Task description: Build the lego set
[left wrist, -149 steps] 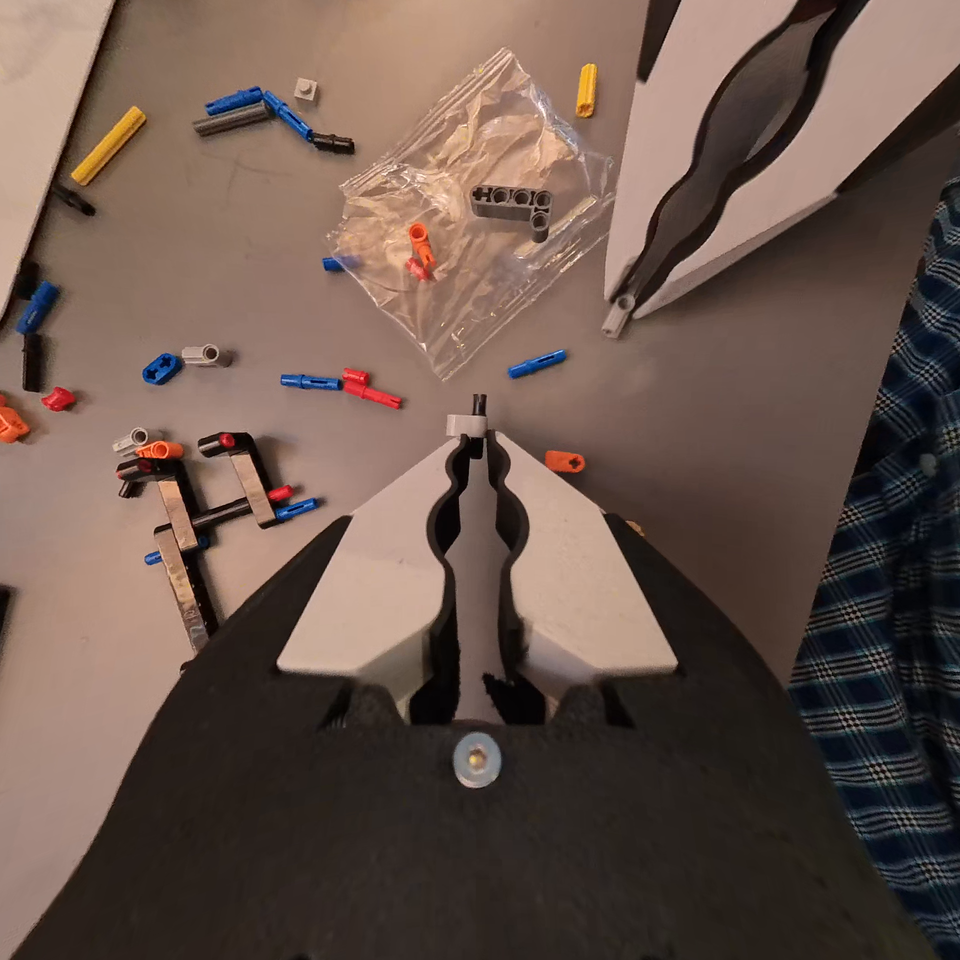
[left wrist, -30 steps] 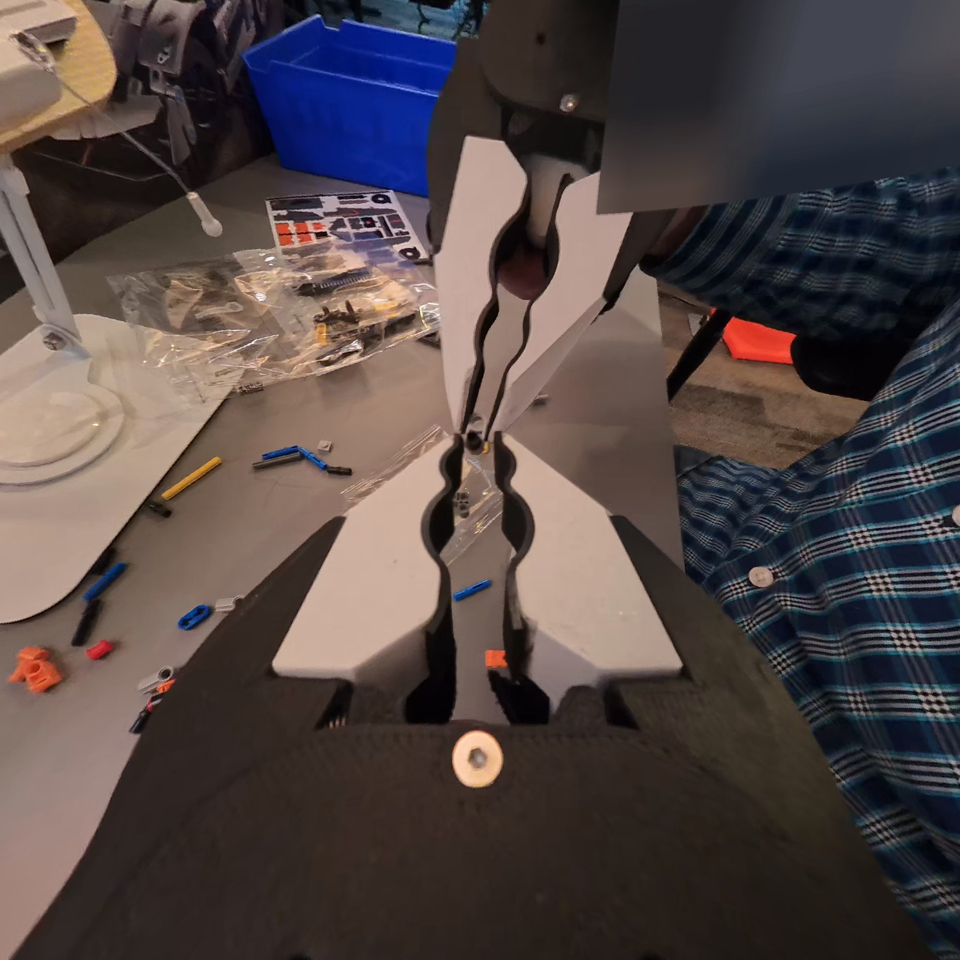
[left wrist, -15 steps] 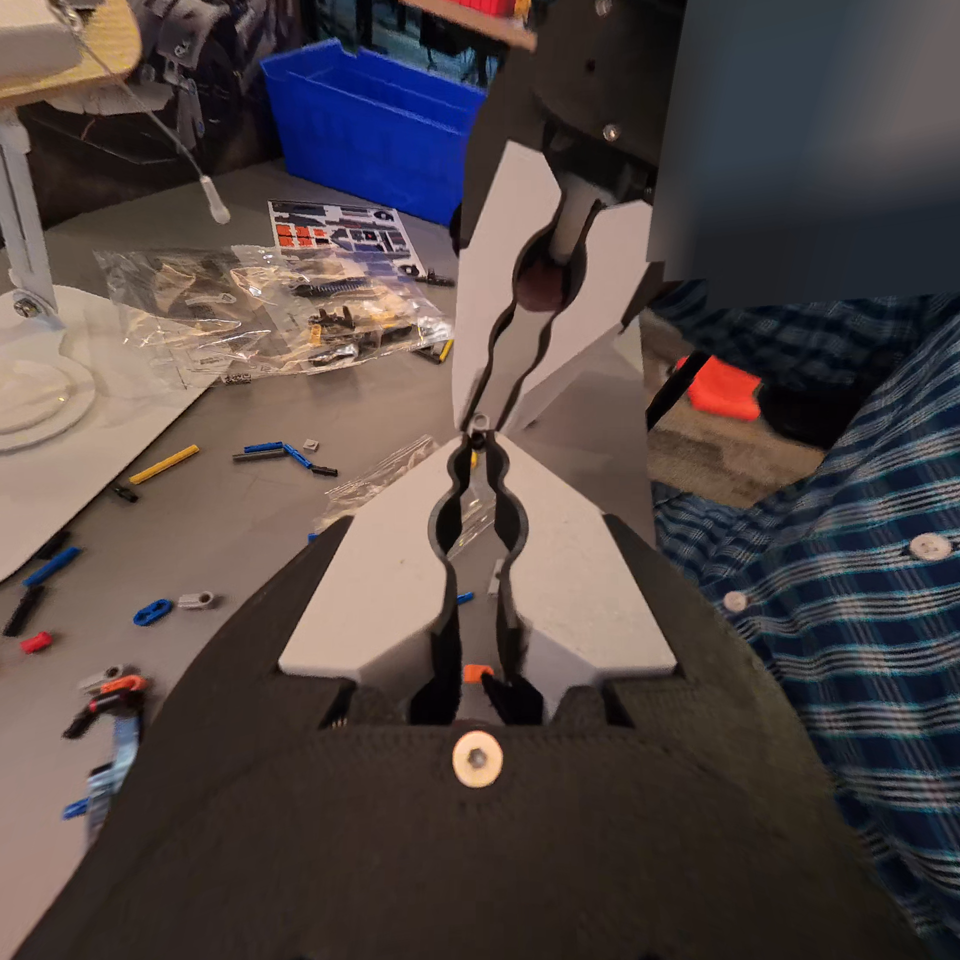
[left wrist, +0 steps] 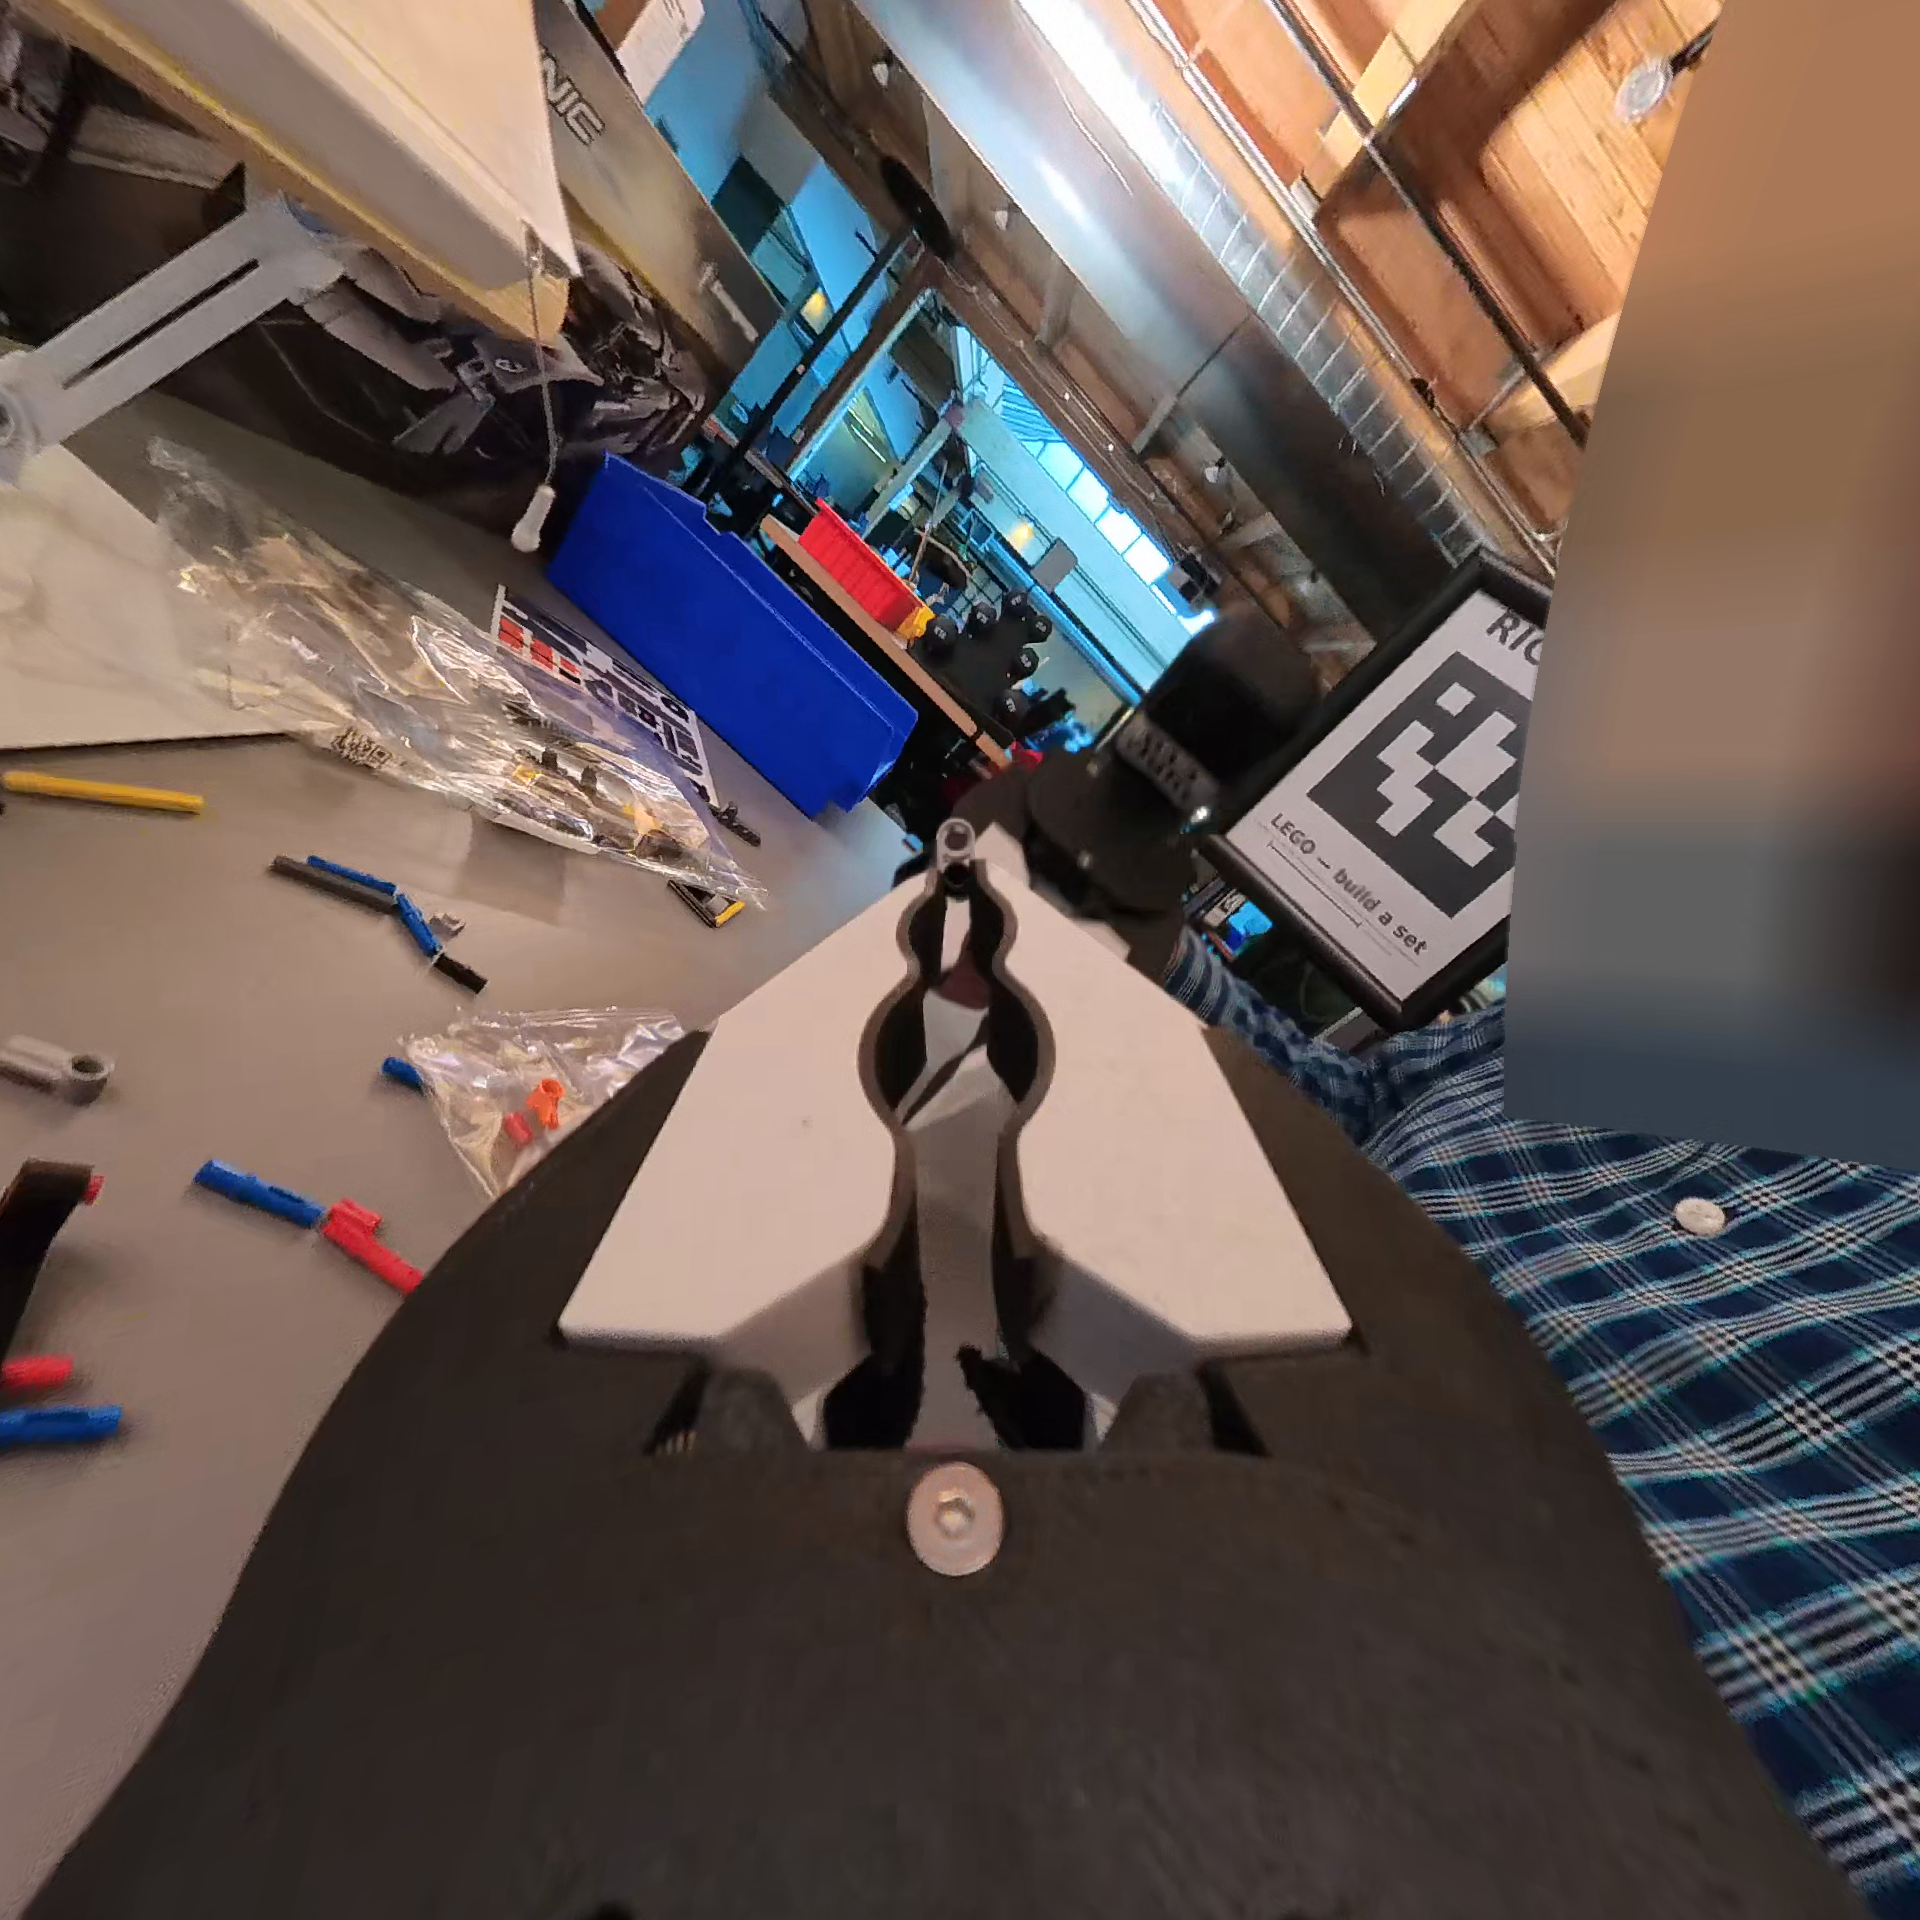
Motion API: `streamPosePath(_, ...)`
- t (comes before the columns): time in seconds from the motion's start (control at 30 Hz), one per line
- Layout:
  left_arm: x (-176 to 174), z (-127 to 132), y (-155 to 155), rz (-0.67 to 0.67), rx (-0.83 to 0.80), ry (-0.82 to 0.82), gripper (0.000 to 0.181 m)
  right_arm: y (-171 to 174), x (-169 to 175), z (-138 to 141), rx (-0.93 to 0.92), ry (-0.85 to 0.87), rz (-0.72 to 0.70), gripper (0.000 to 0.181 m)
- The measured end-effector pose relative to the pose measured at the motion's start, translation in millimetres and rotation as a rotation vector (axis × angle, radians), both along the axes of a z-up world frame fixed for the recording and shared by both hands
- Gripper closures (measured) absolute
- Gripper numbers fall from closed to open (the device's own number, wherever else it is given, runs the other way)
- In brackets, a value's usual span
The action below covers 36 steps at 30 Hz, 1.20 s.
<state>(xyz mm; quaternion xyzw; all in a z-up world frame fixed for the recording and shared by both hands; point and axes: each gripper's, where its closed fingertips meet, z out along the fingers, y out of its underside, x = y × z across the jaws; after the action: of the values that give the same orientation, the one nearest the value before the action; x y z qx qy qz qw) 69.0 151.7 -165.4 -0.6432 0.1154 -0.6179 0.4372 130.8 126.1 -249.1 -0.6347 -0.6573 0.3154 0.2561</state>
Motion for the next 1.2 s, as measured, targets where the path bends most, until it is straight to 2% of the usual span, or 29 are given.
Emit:
streamPosePath(0.1,-6,-5,-4,0.023,-0.021,-0.016,0.18,-14,6,-40,0.015,-0.112,0.036,0.169)
streamPosePath(0.2,-10,-6,-4,0.03,-0.032,-0.048,0.18,-17,3,-60,0.024,-0.164,0.048,0.169)
streamPosePath(0.37,-12,-5,-4,0.025,-0.026,-0.052,0.18,-12,-3,-76,0.041,-0.194,0.03,0.167)
streamPosePath(0.5,-14,-9,-2,0.027,-0.044,-0.079,0.181,-12,-8,-75,0.029,-0.174,0.027,0.177)
streamPosePath(0.63,-15,-11,0,0.03,-0.054,-0.095,0.181,-5,-9,-56,0.006,-0.108,-0.016,0.177)
streamPosePath(0.97,-6,-11,5,0.039,-0.054,-0.088,0.18,22,-17,20,0.05,0.091,-0.102,0.177)
streamPosePath(1.2,4,-9,8,0.033,-0.059,-0.095,0.18,26,-15,40,0.062,0.182,-0.168,0.177)
